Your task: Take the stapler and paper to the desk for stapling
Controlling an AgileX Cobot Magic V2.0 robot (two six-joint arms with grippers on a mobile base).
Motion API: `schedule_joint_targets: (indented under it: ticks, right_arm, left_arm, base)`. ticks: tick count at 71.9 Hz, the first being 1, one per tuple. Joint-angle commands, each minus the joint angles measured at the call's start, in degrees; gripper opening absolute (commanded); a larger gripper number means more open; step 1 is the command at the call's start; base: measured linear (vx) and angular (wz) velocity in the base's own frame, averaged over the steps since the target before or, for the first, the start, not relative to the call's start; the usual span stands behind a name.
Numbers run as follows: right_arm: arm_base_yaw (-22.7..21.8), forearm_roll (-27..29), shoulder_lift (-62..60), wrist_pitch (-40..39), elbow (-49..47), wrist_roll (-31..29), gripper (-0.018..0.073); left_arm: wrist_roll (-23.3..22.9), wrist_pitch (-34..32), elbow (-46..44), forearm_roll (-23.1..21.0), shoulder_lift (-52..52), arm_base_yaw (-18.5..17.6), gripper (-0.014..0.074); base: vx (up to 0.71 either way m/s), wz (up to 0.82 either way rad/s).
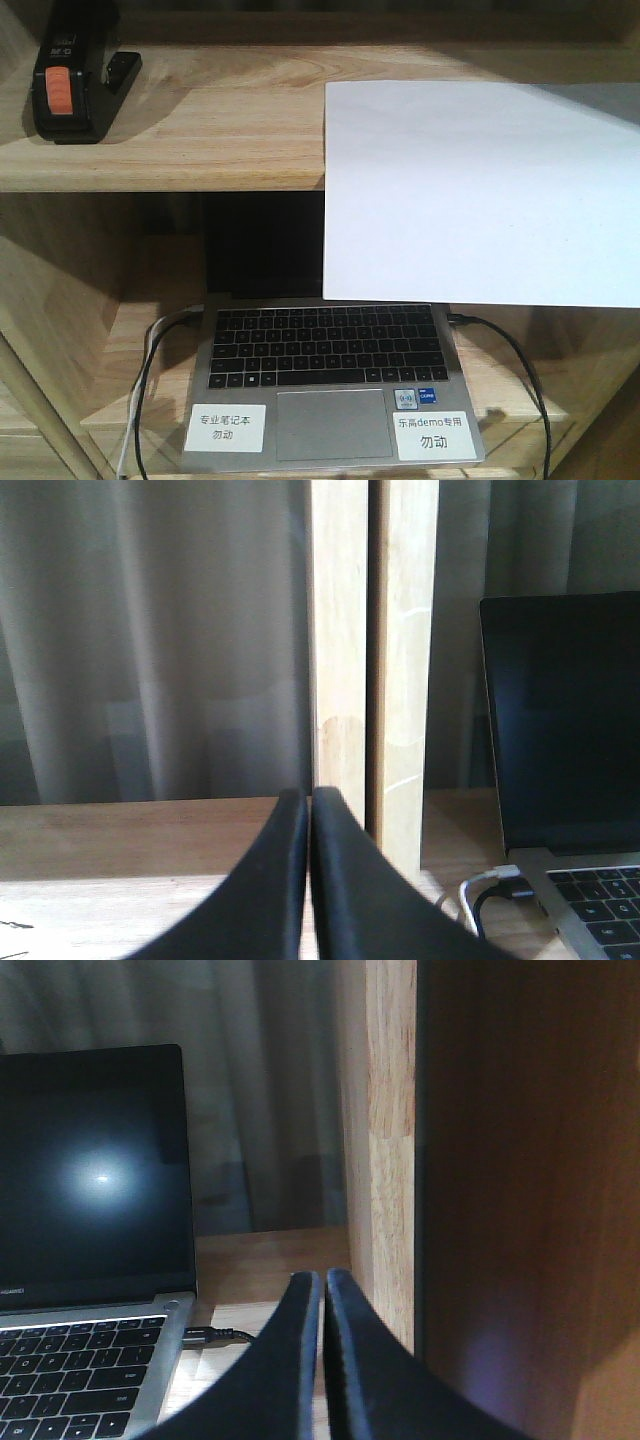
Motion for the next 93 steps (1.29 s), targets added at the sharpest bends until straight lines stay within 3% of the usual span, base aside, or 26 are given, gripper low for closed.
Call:
schedule_joint_targets:
  ticks: [1,93]
  right_arm:
    - [-0.3,-0.5,-0.6,-4.3,0.8,-0.6,-0.0003]
    - [-0.3,0.5,-0.6,-6.4,0.7,-0.4,-0.0003]
  left_arm:
    - [-0.2,-4.3,1.3,-0.1,-0.7,0.2,-0.0007]
    - [-0.4,-6.2,1.3,-0.1,-0.7,0.2,-0.0007]
  base:
    - [0.0,0.0]
    - [0.0,0.0]
